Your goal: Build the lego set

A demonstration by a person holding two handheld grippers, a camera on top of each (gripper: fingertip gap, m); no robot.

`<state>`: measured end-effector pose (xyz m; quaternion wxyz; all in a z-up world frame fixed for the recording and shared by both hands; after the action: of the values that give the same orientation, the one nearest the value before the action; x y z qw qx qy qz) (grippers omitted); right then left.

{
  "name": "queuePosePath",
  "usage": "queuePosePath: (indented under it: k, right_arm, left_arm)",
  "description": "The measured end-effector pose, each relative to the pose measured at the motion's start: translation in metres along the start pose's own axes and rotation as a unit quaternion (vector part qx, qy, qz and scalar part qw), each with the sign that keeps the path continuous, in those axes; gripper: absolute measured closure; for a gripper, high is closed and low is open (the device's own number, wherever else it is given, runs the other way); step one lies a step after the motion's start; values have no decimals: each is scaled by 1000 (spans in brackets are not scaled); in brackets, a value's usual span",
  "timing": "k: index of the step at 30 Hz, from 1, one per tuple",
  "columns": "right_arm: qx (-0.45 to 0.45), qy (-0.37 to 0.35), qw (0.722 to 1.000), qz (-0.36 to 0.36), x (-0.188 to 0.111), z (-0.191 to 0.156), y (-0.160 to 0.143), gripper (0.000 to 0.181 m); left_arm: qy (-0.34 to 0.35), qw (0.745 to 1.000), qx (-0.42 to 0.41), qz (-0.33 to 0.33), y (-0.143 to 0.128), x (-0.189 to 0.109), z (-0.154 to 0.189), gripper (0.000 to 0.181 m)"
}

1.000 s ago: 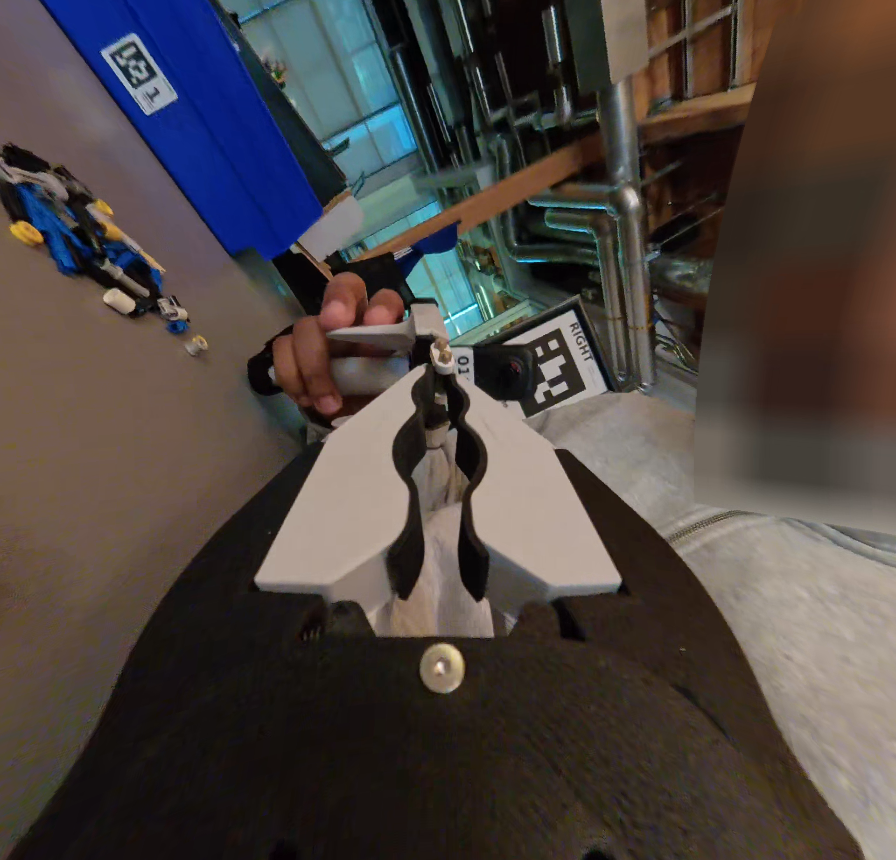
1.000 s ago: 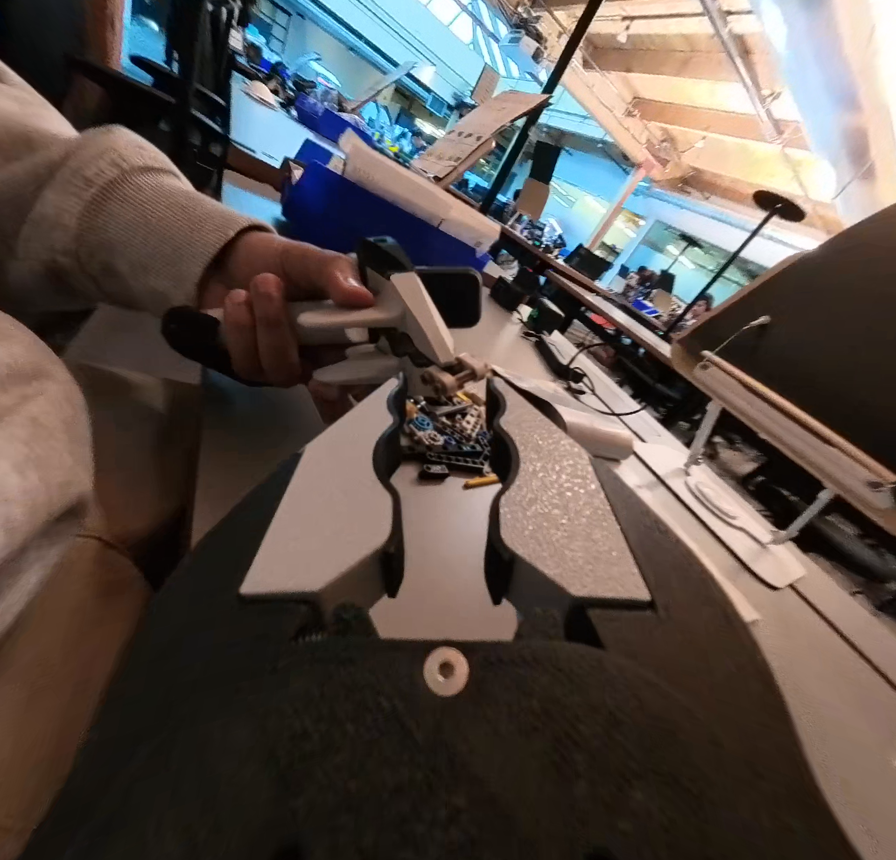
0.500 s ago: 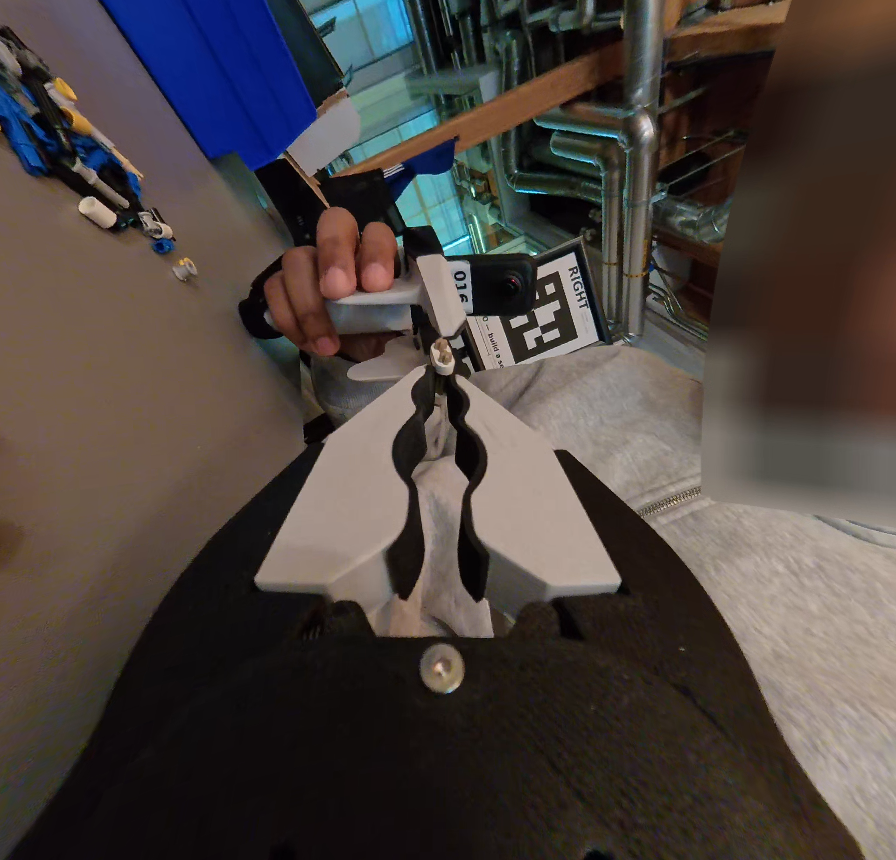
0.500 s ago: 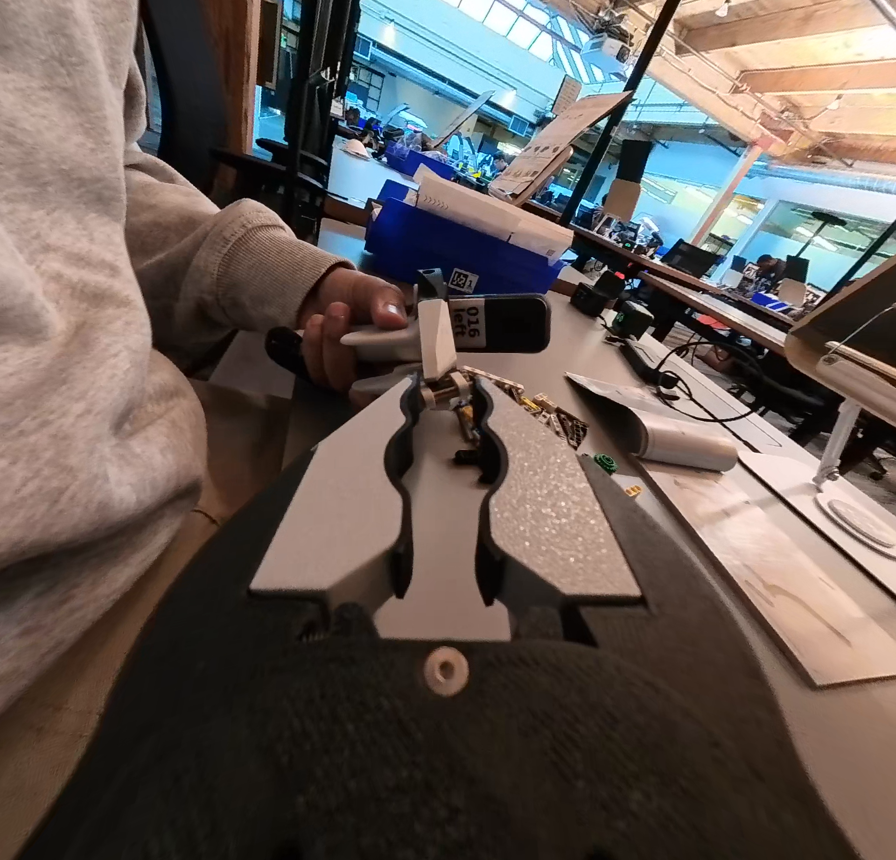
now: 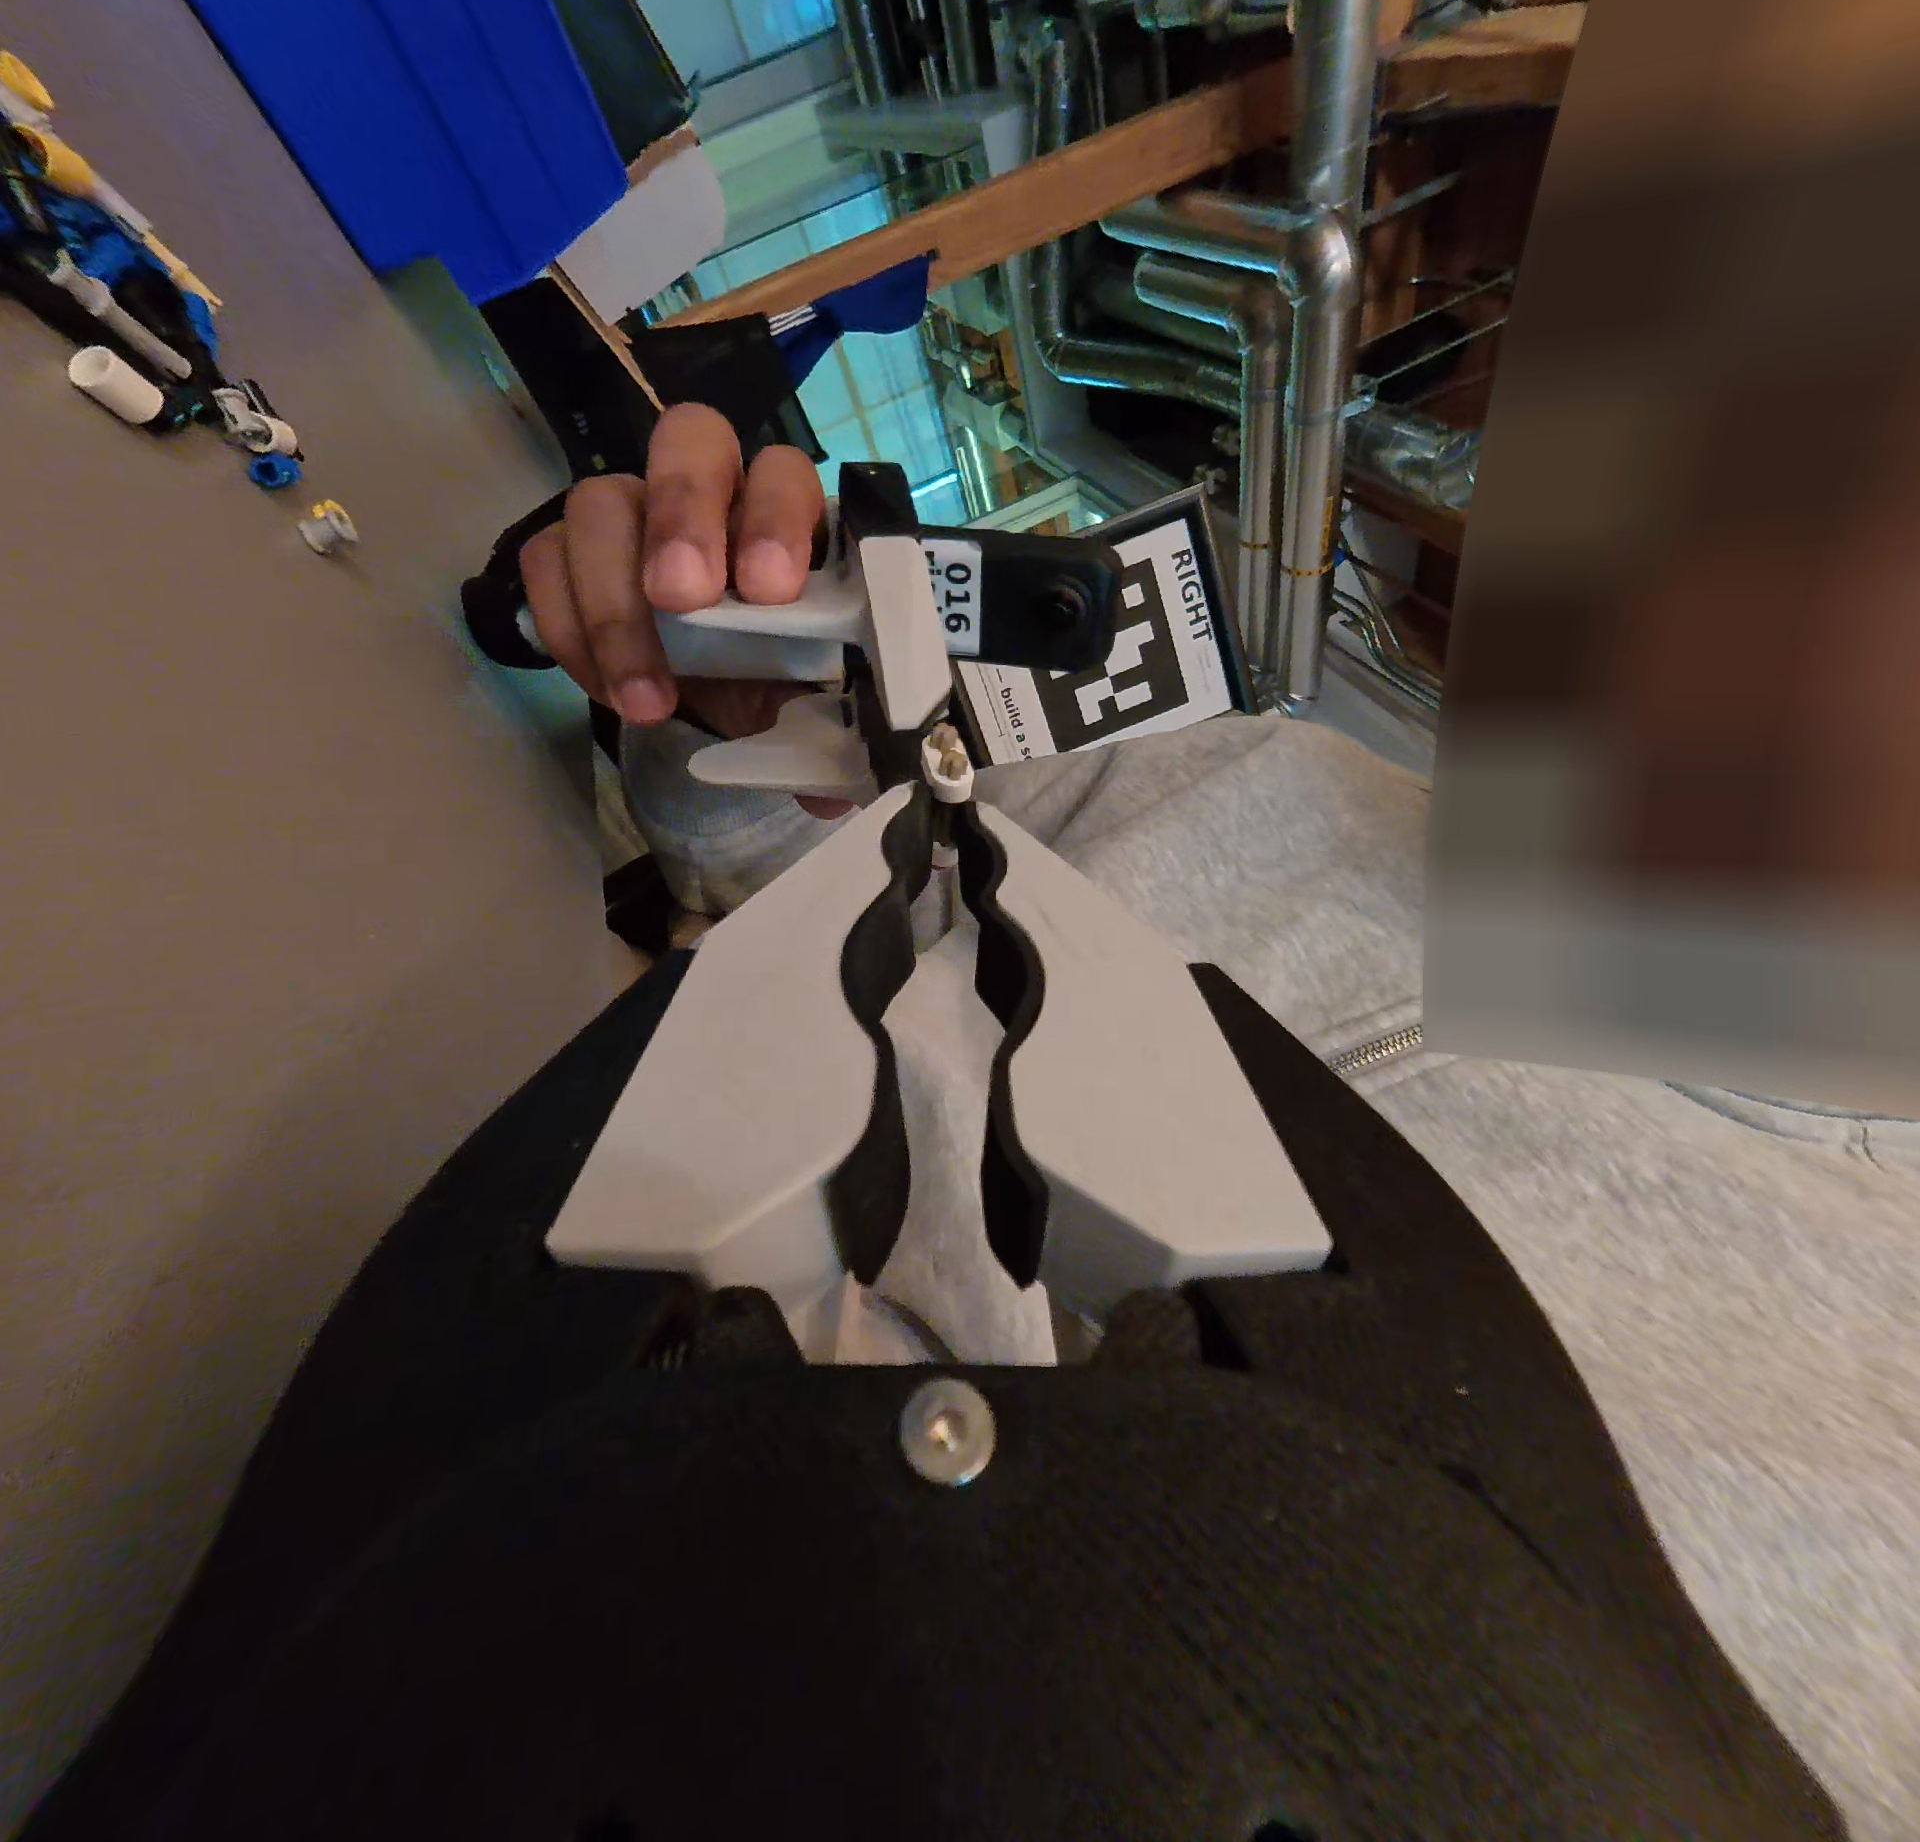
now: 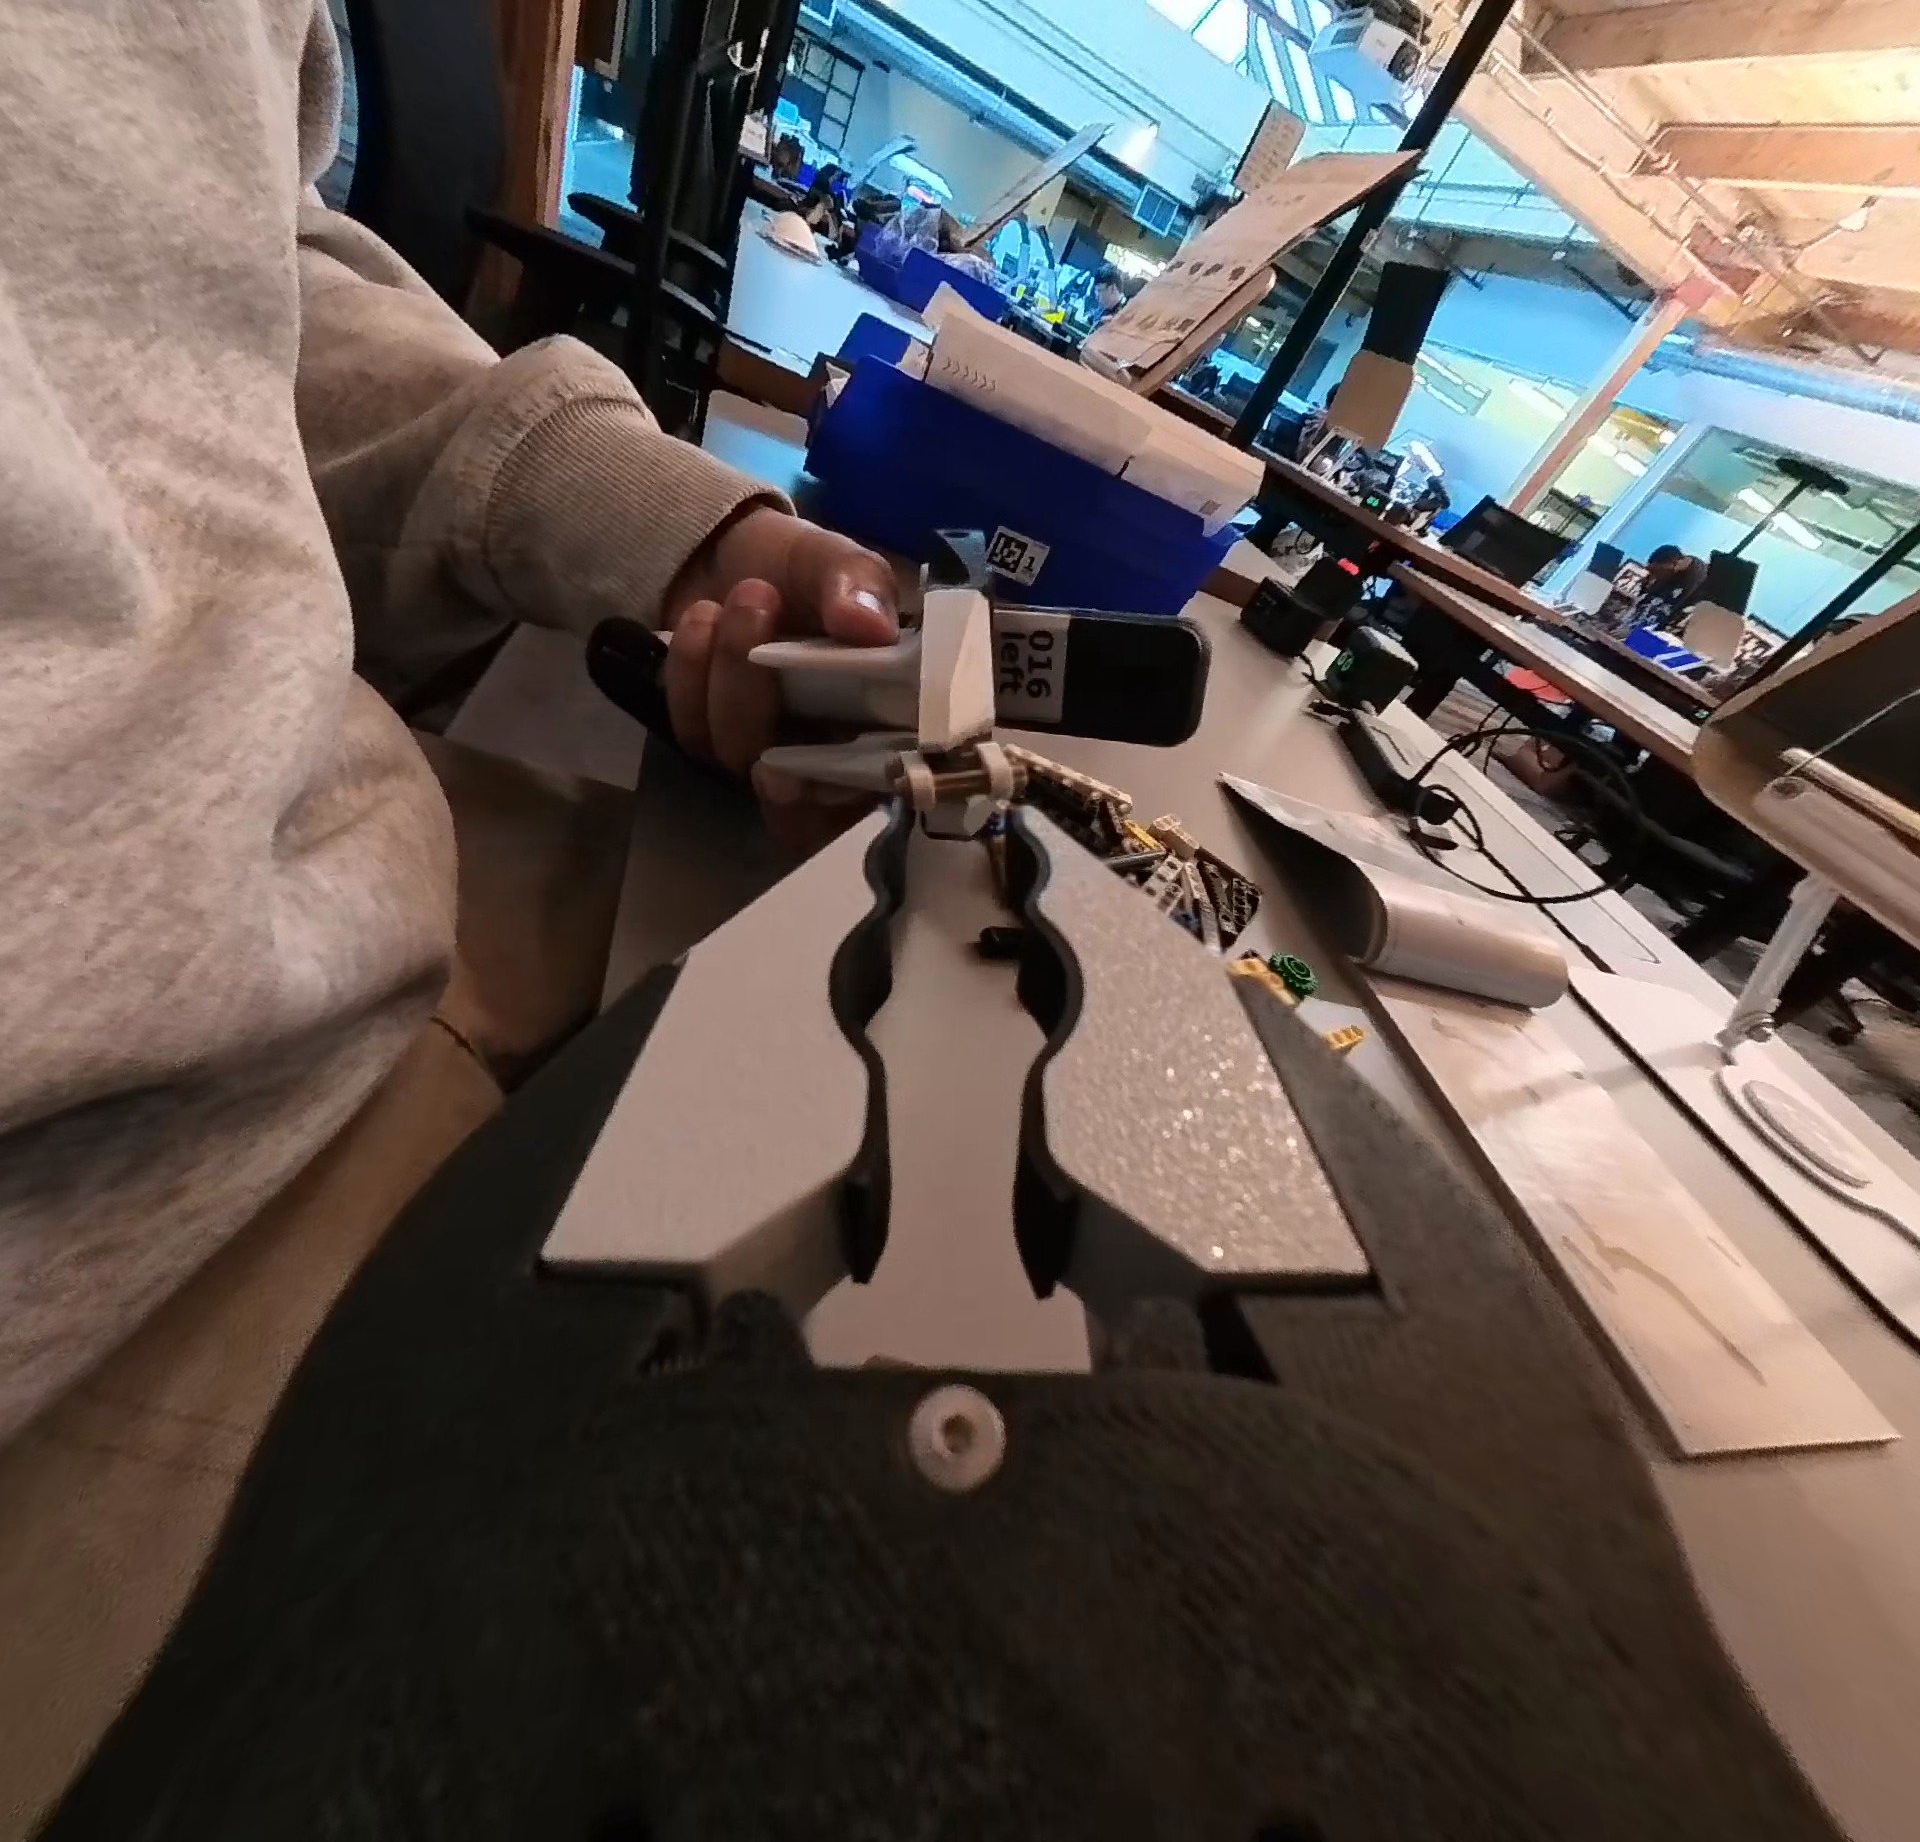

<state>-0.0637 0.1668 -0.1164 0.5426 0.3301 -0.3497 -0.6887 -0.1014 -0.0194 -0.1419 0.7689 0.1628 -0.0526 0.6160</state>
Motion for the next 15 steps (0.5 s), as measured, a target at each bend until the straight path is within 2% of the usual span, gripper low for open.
queuePosePath:
  k: [10,15]
  right_arm:
    - [35,17,999,24,-2,2,1,157]
    - [32,18,999,15,-2,3,0,158]
  left_arm:
    - [2,1000,-6,0,0,0,-1,178]
    - [11,1000,-2,-7,-1,2,-1,178]
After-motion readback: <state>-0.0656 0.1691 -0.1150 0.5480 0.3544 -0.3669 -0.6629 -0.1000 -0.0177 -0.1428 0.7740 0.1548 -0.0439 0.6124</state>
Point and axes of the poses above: each gripper's, where its closed fingertips meet, x out along the fingers, y out of its top, z = x × y across the jaws, the point moved 10 cm from there along -x, back along the fingers, and after that the axes turned 9 degrees about -x, right-handed, at the moved point
